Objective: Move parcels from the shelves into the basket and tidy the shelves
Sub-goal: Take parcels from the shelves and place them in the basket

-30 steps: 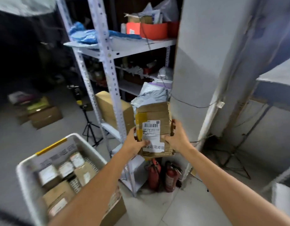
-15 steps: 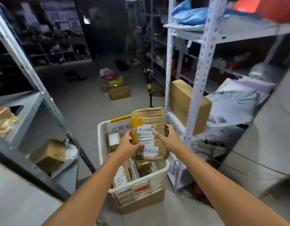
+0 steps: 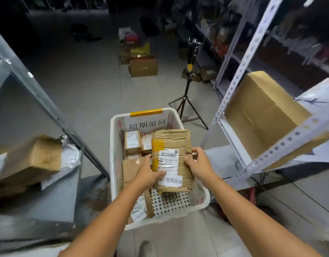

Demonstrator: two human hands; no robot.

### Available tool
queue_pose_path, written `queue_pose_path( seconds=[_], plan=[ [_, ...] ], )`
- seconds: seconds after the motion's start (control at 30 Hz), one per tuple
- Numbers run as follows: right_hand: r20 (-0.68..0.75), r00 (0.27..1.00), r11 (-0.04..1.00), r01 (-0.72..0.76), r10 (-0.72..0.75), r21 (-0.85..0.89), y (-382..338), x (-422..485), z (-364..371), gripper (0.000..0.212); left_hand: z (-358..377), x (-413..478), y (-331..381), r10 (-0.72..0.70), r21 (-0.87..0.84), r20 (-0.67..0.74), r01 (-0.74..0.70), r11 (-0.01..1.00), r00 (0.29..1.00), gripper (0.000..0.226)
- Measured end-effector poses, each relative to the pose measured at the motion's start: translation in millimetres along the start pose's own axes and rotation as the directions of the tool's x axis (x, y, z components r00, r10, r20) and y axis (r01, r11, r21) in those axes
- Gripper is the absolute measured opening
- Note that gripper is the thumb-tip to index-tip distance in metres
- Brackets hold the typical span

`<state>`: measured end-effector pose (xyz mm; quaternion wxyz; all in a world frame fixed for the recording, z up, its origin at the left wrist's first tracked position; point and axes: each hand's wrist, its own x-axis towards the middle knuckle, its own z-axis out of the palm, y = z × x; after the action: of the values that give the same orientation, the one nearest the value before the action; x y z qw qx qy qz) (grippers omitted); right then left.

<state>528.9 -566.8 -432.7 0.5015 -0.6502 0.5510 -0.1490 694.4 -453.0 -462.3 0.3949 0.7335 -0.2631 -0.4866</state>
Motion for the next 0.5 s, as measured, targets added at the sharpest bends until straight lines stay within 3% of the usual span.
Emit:
queue_pose_path(
  seconds=[0.23, 0.5],
  plan=[
    [0.099, 0.968, 0.971, -0.235, 0.230, 0.038, 76.9, 66.2, 30.9, 0.048, 39.6, 59.7, -74.3, -0.201, -0.070, -0.004, 0.200, 0.977, 0.980, 0.087],
    [0.205, 0.930, 0.953, -0.293, 0.304, -0.081, 154.9, 109.9, 63.0, 0.036, 84.7, 100.4, -148.4, -0.366, -0.111, -0.020, 0.362, 0.926, 0.930, 0.083]
  ],
)
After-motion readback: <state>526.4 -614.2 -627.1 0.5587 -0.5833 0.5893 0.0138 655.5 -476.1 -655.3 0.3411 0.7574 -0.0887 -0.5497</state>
